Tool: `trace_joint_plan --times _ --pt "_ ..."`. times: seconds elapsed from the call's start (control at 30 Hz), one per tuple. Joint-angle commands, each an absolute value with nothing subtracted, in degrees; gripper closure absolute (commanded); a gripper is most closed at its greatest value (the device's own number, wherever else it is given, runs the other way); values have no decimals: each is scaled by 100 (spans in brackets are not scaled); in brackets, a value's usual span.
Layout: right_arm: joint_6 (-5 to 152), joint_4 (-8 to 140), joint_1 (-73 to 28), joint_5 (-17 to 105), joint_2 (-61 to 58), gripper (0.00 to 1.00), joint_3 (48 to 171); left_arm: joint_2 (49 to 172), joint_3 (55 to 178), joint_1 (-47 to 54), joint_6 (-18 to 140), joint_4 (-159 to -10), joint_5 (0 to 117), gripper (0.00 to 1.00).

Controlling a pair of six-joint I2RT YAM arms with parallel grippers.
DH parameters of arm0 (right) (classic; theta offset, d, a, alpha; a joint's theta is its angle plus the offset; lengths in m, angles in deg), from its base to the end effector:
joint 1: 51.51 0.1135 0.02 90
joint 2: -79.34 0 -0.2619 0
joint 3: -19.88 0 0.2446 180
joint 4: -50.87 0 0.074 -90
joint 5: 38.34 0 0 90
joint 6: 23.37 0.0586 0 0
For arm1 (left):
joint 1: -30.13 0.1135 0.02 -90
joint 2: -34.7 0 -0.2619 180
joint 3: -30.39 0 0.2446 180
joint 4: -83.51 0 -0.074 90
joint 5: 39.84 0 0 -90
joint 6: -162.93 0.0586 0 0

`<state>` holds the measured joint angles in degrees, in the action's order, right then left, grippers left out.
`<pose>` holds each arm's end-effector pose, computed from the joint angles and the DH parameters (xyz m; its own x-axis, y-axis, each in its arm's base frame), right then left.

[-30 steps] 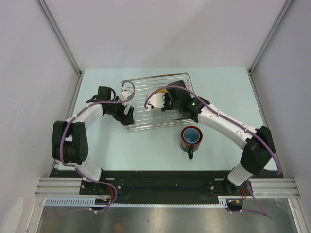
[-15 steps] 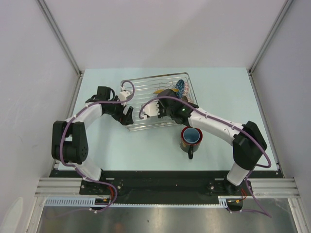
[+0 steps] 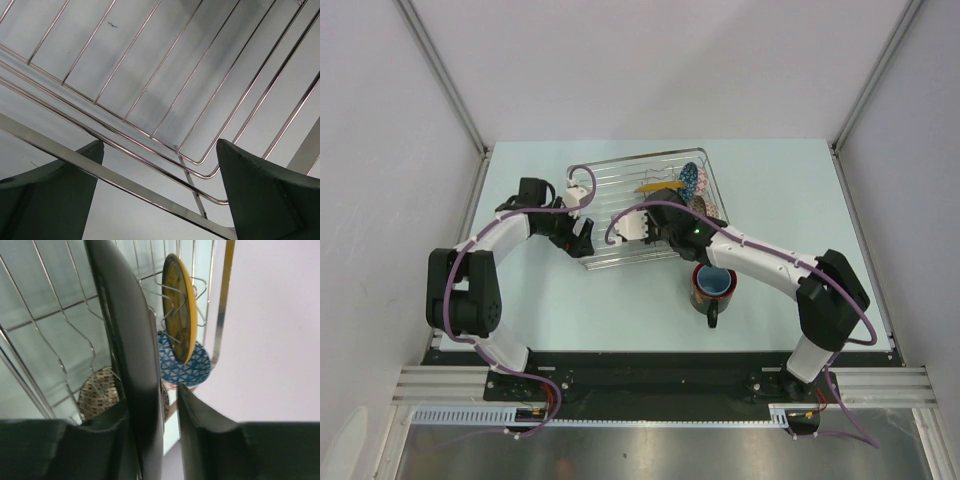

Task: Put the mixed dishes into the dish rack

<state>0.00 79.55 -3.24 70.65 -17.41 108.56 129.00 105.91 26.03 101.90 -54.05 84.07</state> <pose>0.2783 0.2833 0.2618 0.3305 -0.9335 -0.1391 -0.5767 -0.0830 -0.8128 0.3271 -0.0562 0.1884 -0.6063 0.4465 -0.6580 0.7097 0.6771 -0.1946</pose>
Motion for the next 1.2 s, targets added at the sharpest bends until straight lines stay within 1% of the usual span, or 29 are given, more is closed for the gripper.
trace_joint_plan --times 0.0,0.03,0.07,0.43,0.53,0.63,0.67,0.73,0.8,0.83,0.93,1.07,1.17 --pt "562 7878 -309 7328 -1383 43 10782 12945 10769 2697 10351 -5356 8435 0" --pt "625 7948 -308 7328 -1313 2 10765 12945 10787 2697 10334 -5347 8435 0" --pt "669 7966 -291 7381 -1268 0 10738 12945 10805 2697 10334 -5347 8435 0" --pt "1503 8440 -124 7636 -460 0 10650 12936 10936 2697 10299 -5294 8418 0" --pt "2100 8712 -45 7610 49 0 10650 12892 10998 2697 10316 -5250 8418 0" --pt "3057 9134 -36 7530 638 0 10650 12875 11086 2697 10325 -5189 8444 0" --pt "3677 9231 -45 7565 900 0 10642 12875 11112 2697 10334 -5162 8461 0" --pt "4296 9565 -167 7514 1087 0 10642 12883 11182 2697 10308 -5153 8470 0" --pt "5323 9924 -351 7303 1245 0 10642 12910 11244 2697 10272 -5153 8488 0" --pt "5658 10048 -631 6954 1254 0 10615 12936 11253 2697 10255 -5153 8497 0" --pt "6626 10566 -975 6084 1036 0 10554 12945 11297 2697 10167 -5136 8523 0" --pt "7462 10910 -959 6414 675 0 10292 12848 11297 2697 10167 -5101 8523 0" --pt "7902 10674 -941 6371 806 0 9905 12752 11323 2697 10158 -5031 8514 0"
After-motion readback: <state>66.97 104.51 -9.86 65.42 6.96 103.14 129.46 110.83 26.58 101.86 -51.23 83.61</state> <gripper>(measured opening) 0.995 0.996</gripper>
